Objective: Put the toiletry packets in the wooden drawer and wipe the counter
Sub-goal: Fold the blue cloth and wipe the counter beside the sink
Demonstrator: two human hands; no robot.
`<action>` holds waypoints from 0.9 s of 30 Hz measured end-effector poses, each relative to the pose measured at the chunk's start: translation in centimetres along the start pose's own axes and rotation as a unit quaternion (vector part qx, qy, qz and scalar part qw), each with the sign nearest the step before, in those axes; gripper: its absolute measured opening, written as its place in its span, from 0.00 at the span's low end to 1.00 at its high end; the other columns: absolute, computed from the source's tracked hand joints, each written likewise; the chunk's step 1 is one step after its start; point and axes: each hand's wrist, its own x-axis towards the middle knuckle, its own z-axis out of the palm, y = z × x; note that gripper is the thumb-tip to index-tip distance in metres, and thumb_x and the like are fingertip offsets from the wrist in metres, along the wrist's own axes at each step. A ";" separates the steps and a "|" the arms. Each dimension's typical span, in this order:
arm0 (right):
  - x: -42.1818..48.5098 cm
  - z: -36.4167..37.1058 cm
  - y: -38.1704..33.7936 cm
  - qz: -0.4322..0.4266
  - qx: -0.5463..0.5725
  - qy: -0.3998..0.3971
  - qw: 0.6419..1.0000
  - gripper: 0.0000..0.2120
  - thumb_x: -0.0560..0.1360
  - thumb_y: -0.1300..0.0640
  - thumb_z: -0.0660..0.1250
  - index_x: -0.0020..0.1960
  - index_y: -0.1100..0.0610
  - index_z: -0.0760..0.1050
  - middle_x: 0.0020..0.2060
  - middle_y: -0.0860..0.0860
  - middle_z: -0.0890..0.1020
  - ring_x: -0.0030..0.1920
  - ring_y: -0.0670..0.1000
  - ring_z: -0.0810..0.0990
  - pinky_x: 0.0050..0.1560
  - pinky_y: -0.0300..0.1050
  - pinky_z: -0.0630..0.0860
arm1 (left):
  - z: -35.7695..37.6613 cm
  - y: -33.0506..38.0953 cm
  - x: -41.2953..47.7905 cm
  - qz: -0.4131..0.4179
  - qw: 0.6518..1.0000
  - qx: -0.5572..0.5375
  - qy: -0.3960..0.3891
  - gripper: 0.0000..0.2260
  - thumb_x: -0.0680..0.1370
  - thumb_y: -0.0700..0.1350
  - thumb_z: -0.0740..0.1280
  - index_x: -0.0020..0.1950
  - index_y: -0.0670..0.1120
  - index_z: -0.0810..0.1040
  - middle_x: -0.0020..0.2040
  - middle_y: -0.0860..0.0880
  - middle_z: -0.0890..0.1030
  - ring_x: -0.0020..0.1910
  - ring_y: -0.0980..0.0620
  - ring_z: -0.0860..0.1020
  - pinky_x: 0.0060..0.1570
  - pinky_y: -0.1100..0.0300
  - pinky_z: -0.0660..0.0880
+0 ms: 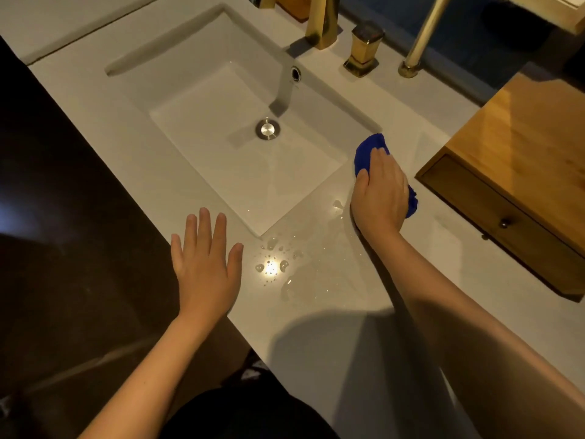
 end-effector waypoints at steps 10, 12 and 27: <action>-1.3 -1.6 2.4 -0.147 0.034 -0.091 0.984 0.19 0.79 0.59 0.55 0.70 0.59 0.67 0.65 0.55 0.76 0.64 0.54 0.73 0.64 0.49 0.69 | 0.1 0.4 0.7 0.009 1.000 -0.013 0.003 0.30 0.77 0.59 0.40 0.76 0.47 0.54 0.78 0.45 0.52 0.77 0.45 0.47 0.73 0.45 0.41; -1.7 -1.7 2.1 -0.163 0.025 -0.099 0.981 0.19 0.79 0.59 0.55 0.70 0.59 0.66 0.65 0.55 0.75 0.65 0.54 0.73 0.65 0.49 0.69 | 0.2 0.4 0.7 0.009 1.000 -0.015 0.003 0.30 0.77 0.59 0.40 0.76 0.47 0.54 0.78 0.45 0.52 0.77 0.46 0.47 0.73 0.45 0.41; -4.4 -2.3 1.2 -0.267 0.067 -0.192 0.942 0.21 0.79 0.55 0.52 0.71 0.55 0.65 0.69 0.51 0.72 0.69 0.51 0.68 0.68 0.42 0.59 | 0.4 0.3 0.6 0.011 1.000 -0.016 0.013 0.28 0.78 0.57 0.44 0.76 0.47 0.56 0.78 0.44 0.53 0.77 0.44 0.49 0.73 0.43 0.43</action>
